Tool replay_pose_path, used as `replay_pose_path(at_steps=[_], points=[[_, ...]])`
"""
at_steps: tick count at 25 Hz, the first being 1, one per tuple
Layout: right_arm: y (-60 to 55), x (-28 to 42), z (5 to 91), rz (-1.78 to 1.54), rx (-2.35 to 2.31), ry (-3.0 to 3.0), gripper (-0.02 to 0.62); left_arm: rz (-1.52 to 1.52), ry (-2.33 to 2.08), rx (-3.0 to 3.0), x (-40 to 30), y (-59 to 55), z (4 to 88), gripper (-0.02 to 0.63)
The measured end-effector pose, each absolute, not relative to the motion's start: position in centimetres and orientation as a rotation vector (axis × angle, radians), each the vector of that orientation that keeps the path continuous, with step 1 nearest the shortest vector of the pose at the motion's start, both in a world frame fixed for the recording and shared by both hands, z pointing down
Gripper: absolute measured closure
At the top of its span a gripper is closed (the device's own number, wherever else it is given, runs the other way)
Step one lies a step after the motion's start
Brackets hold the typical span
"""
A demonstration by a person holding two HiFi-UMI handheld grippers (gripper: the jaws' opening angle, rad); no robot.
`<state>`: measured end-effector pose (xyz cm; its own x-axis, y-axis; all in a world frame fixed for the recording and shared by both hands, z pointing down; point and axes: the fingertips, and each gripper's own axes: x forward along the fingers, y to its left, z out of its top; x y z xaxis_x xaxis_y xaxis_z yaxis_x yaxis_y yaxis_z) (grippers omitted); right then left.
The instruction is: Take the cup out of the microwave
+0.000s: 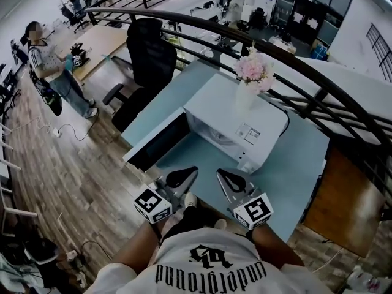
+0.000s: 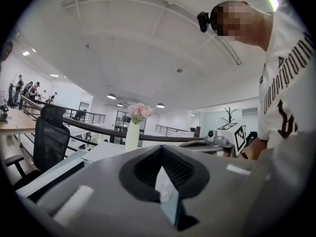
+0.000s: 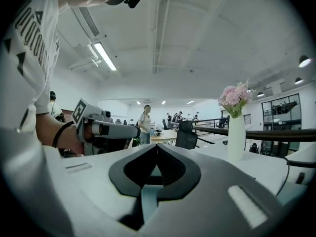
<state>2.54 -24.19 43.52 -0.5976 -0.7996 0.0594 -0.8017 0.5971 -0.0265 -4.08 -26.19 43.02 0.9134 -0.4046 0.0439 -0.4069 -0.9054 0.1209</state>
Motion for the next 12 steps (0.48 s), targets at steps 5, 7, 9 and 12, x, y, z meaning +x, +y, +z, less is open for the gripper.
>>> replay_pose_path(at_steps=[5, 7, 9, 12], points=[[-26.2, 2.7, 46.0, 0.148, 1.456, -2.715, 0.591, 0.066, -0.556, 2.957, -3.9, -28.3, 44.5, 0.557], [-27.3, 2.7, 47.3, 0.169, 1.482, -2.688, 0.591, 0.071, -0.534, 2.947, -3.9, -29.4, 45.4, 0.557], [-28.9, 2.8, 48.7, 0.188, 1.51, -2.663, 0.591, 0.076, -0.515, 2.942, -3.9, -31.0, 46.5, 0.557], [-31.1, 2.9, 50.8, 0.207, 1.547, -2.629, 0.591, 0.084, -0.483, 2.946, -3.7, -33.1, 48.2, 0.557]])
